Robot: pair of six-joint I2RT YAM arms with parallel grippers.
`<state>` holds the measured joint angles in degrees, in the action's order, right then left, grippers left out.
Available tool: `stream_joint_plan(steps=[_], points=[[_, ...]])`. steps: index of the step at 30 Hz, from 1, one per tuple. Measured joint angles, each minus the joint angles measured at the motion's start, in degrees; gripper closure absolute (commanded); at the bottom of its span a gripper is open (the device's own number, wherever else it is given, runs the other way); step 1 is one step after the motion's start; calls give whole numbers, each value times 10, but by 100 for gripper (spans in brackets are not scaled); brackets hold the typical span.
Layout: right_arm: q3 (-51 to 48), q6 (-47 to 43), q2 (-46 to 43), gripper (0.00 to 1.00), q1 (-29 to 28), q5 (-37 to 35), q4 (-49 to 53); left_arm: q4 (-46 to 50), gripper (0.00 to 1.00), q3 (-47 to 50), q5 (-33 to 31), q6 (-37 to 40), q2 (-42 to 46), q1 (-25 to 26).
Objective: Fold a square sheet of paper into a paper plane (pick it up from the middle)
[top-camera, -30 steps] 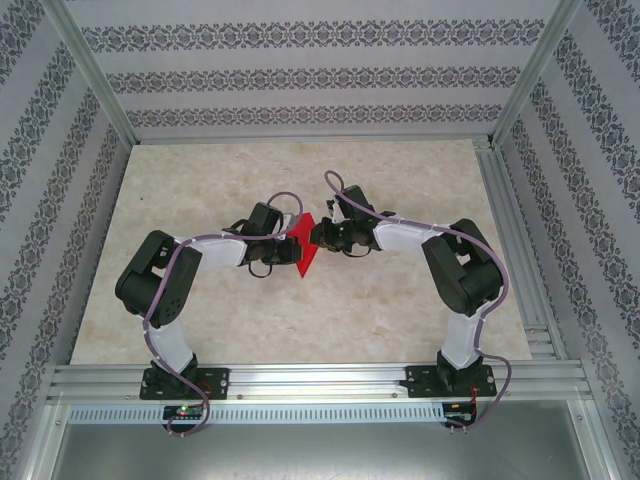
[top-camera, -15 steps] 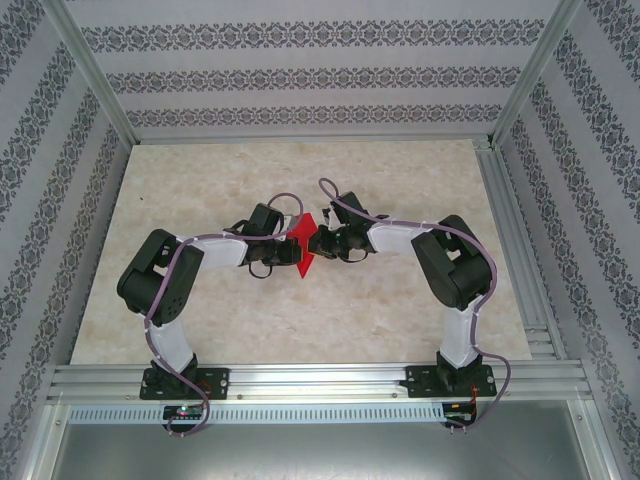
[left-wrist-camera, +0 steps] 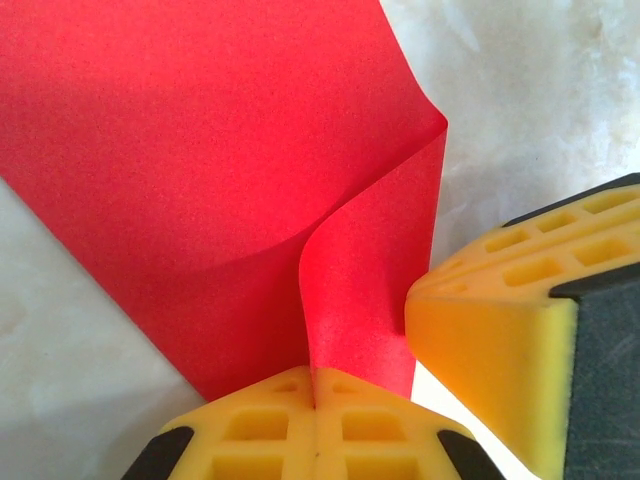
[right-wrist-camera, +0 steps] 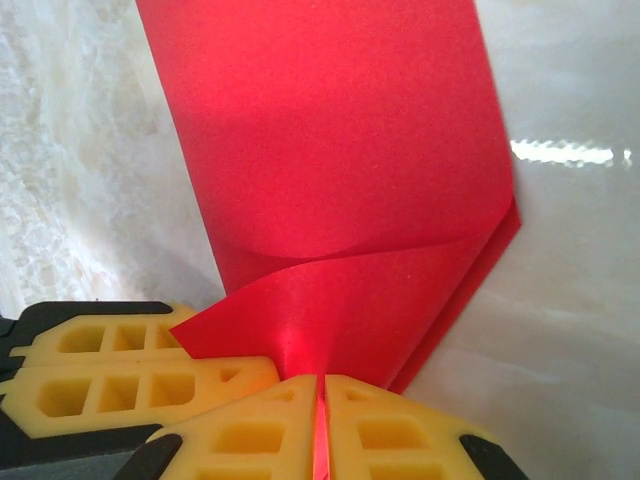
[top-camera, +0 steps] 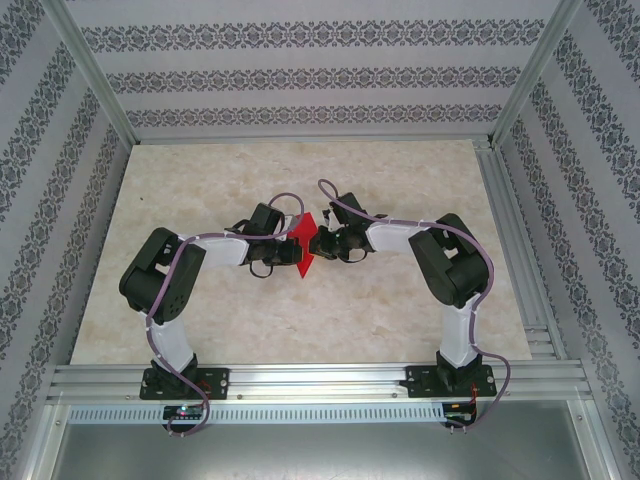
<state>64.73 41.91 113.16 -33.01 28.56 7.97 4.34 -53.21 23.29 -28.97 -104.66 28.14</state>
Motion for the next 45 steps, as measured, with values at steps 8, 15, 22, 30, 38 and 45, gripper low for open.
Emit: stream_joint_plan(steps=[8, 15, 22, 30, 38, 45], points=[[0, 0, 6, 88, 0, -6, 4, 0, 94, 0, 0, 0, 0, 0], [2, 0, 10, 88, 0, -8, 6, 0, 95, 0, 0, 0, -2, 0], [0, 0, 4, 89, 0, -1, 2, 0, 95, -5, 2, 0, -7, 0], [-33, 7, -22, 90, -9, 18, -21, 0, 95, -6, 2, 0, -8, 0], [-43, 17, -12, 91, -11, 22, -26, 0, 95, -6, 2, 0, -8, 0], [-43, 18, -14, 91, -11, 24, -30, 0, 95, -6, 2, 0, -8, 0]])
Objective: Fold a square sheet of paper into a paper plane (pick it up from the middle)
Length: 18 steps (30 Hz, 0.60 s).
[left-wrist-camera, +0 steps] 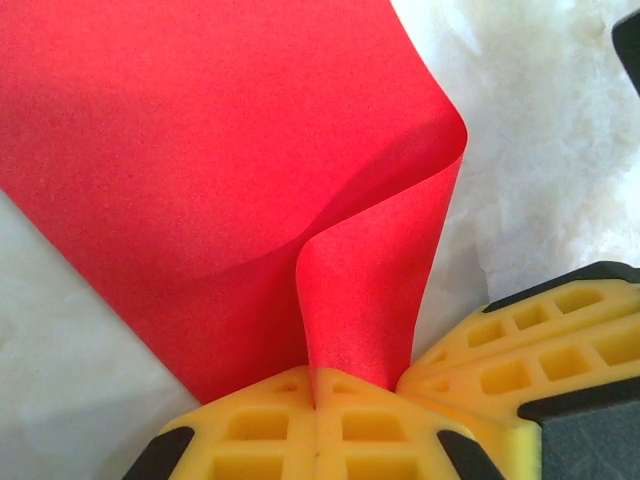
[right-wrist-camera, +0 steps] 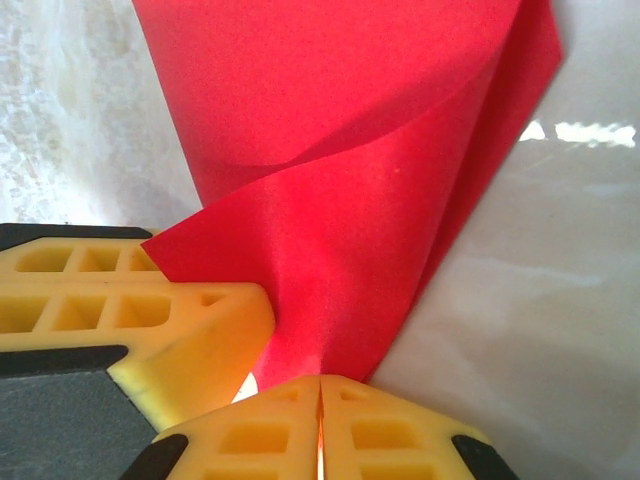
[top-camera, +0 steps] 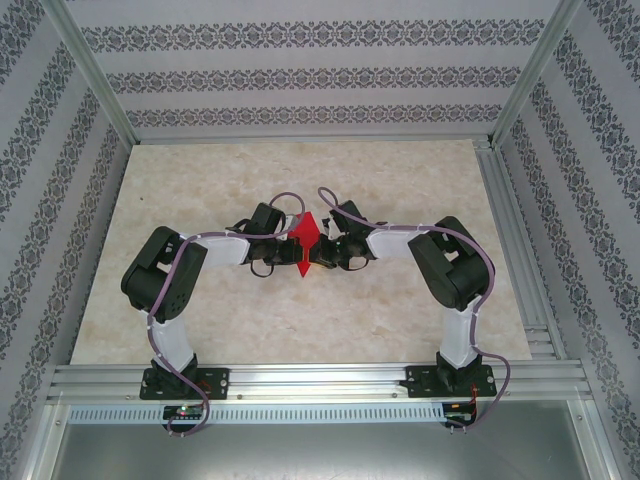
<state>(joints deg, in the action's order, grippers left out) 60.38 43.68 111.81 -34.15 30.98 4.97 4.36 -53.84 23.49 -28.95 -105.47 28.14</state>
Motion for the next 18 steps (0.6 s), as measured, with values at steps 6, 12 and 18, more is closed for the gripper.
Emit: stream_joint_plan(steps=[6, 12, 18], points=[[-19, 9, -10, 91, -8, 14, -32, 0, 95, 0, 0, 0, 0, 0], [-32, 23, -9, 91, -16, 22, -52, 0, 95, 0, 0, 0, 0, 0], [-32, 28, -2, 91, -16, 19, -50, 0, 95, 0, 0, 0, 0, 0]])
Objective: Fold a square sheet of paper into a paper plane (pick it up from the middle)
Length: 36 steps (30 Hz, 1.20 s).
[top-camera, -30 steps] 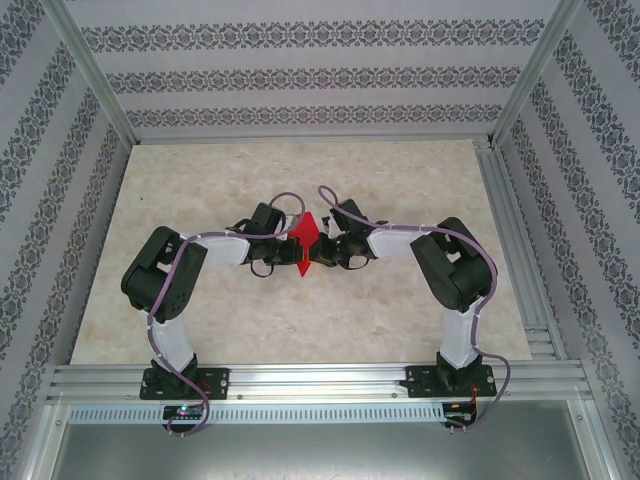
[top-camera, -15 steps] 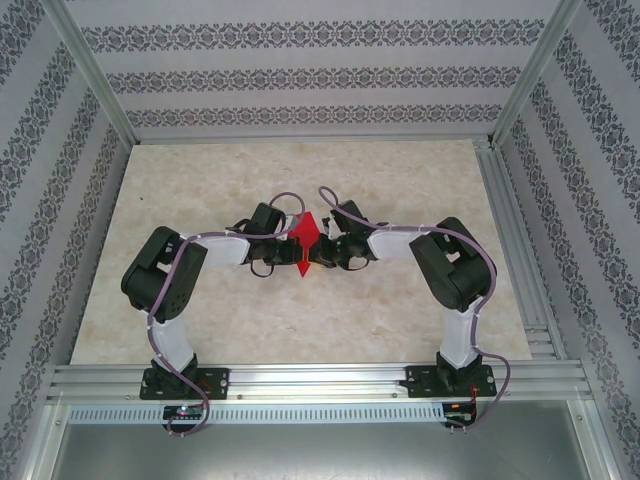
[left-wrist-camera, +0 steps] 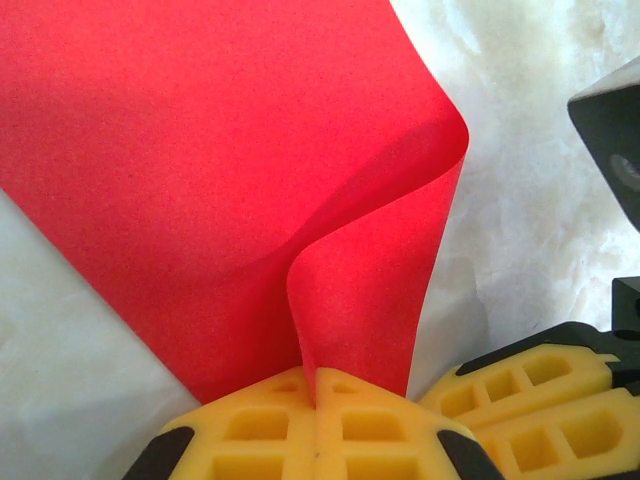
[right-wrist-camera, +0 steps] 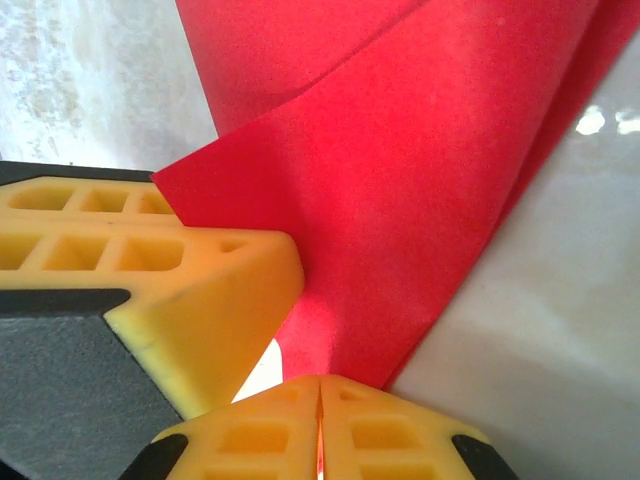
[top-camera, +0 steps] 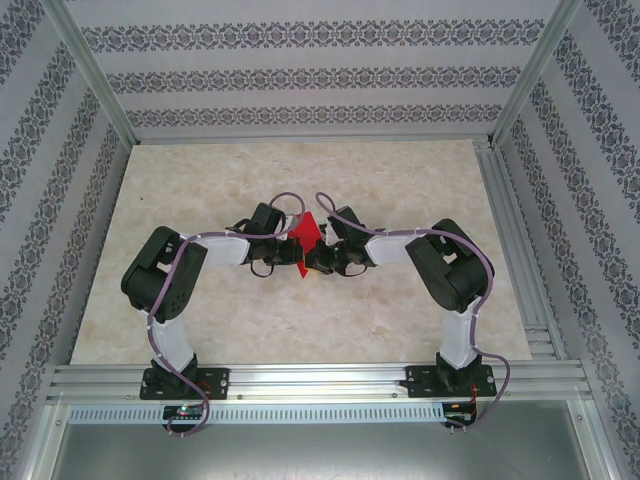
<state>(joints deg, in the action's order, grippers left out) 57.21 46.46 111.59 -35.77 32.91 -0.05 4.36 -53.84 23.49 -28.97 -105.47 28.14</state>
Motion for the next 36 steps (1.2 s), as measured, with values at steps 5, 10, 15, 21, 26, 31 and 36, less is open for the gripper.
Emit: stream_joint_plan(steps=[5, 10, 15, 21, 26, 31, 36], points=[[-7, 0, -6, 90, -2, 2, -7, 0, 95, 0, 0, 0, 0, 0], [-26, 2, -20, 90, -6, 12, -21, 0, 96, 0, 0, 0, 0, 0], [-31, 4, -20, 90, -13, 20, -26, 0, 95, 0, 0, 0, 0, 0], [-29, 4, -11, 91, -13, 22, -25, 0, 96, 0, 0, 0, 0, 0], [-19, 3, -10, 90, -13, 13, -1, 0, 96, 0, 0, 0, 0, 0], [-17, 2, -13, 88, -12, 12, 4, 0, 96, 0, 0, 0, 0, 0], [-18, 2, -36, 87, -1, 11, 0, 0, 96, 0, 0, 0, 0, 0]])
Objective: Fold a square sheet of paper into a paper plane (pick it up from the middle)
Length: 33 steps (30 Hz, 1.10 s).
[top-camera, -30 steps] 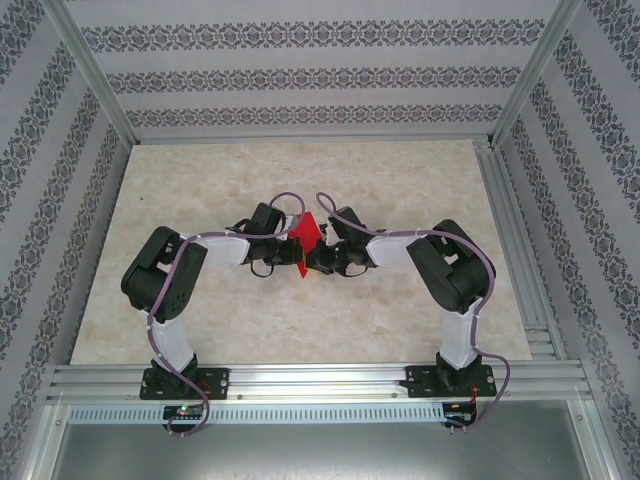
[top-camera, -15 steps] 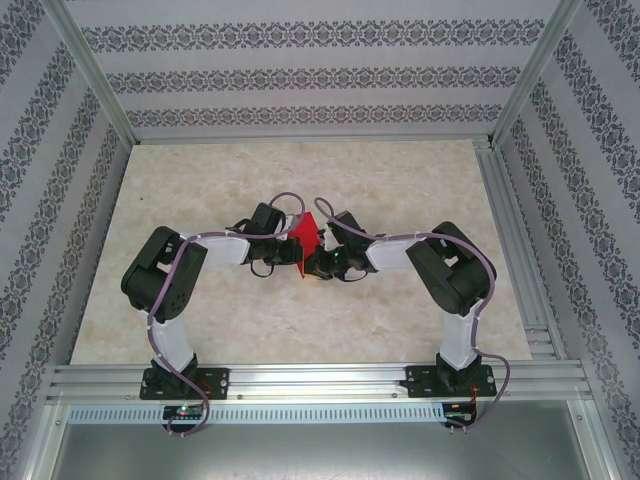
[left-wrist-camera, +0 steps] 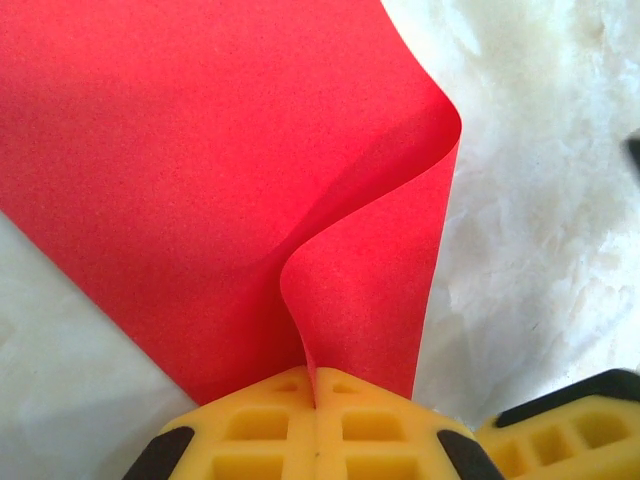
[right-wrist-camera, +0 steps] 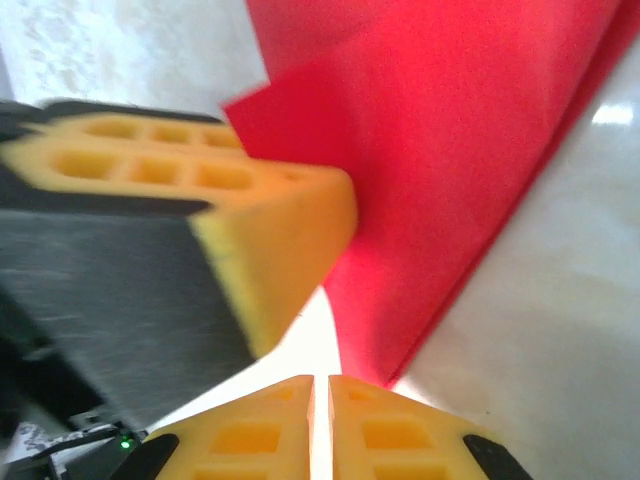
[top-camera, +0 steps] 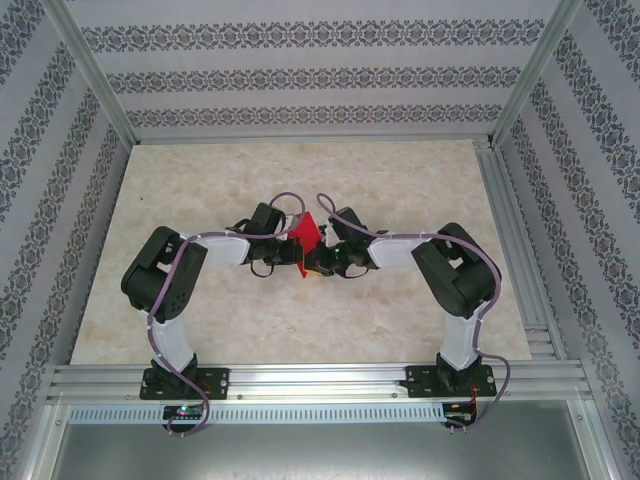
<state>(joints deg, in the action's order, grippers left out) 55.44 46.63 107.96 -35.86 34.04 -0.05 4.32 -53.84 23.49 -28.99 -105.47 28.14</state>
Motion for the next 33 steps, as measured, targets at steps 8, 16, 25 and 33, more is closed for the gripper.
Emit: stream_joint_plan(steps=[8, 16, 25, 33], points=[[31, -5, 2, 88, 48, -14, 5, 0, 96, 0, 0, 0, 0, 0], [72, -18, 38, 88, 48, -19, 11, 0, 96, 0, 0, 0, 0, 0], [78, -31, 70, 89, 49, -28, 33, 0, 95, 0, 0, 0, 0, 0], [94, -37, 77, 89, 48, -36, 54, 6, 84, 0, -11, 0, 8, 0]])
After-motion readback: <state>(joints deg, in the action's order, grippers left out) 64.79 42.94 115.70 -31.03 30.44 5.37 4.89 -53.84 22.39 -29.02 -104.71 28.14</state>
